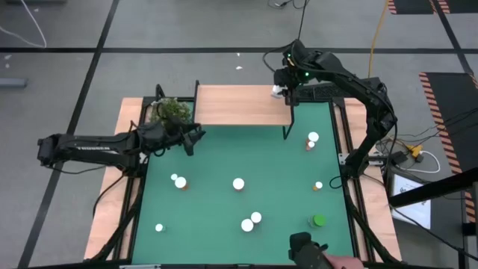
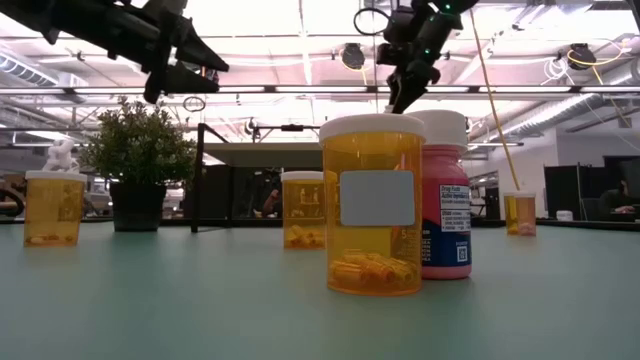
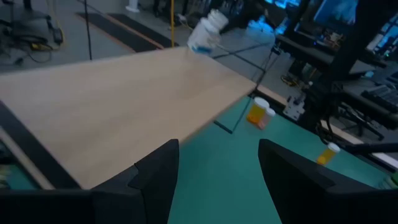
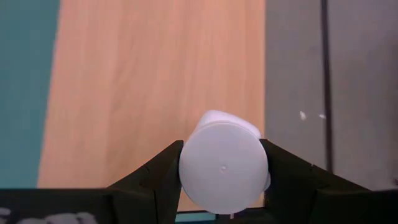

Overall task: Pick and place medicine bottles onto shelf by color
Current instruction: Put the large white medicine bottle on the shelf, then put the large green medicine bottle on the shelf

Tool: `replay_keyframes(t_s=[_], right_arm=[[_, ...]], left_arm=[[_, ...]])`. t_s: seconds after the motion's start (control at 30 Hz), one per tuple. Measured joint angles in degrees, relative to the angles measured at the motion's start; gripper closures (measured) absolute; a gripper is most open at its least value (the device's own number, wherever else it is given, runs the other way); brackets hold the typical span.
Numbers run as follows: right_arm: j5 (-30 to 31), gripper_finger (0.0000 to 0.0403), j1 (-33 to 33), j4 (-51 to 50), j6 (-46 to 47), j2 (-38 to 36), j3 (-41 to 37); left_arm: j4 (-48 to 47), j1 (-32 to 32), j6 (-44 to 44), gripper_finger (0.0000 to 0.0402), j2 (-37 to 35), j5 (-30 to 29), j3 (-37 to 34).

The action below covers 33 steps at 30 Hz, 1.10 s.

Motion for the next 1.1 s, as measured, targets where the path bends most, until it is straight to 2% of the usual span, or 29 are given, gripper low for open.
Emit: replay_keyframes(t_s=[0.1, 0.33, 0.63, 1.0, 1.1], right_arm=[[-1.9, 0.0221, -0.7, -0.5, -0.1, 0.1, 0.0], [-2.0, 0.0215, -2.1, 0.0, -0.2, 0.0, -0.5], [-1.8, 0.0194, -2.4, 1.0, -0.2, 0.0, -3.5], [-1.5, 0.0128, -2.3, 3.9, 1.2, -1.1, -3.6], [0.4, 0.0112, -2.1, 5.8, 1.2, -2.8, -3.6]], left_arm=[[1.3, -1.0, -0.1, 0.0179, 2.1, 0.0, 0.0], [7.1, -1.4, 0.6, 0.0179, 5.5, 0.0, 0.0], [10.4, -1.1, 0.2, 0.0179, 5.2, 0.0, 0.0], [10.0, -1.1, -2.9, 0.0179, 5.2, -1.5, 0.0], [10.0, -1.1, -2.7, 0.0179, 5.2, -1.5, 0.0]])
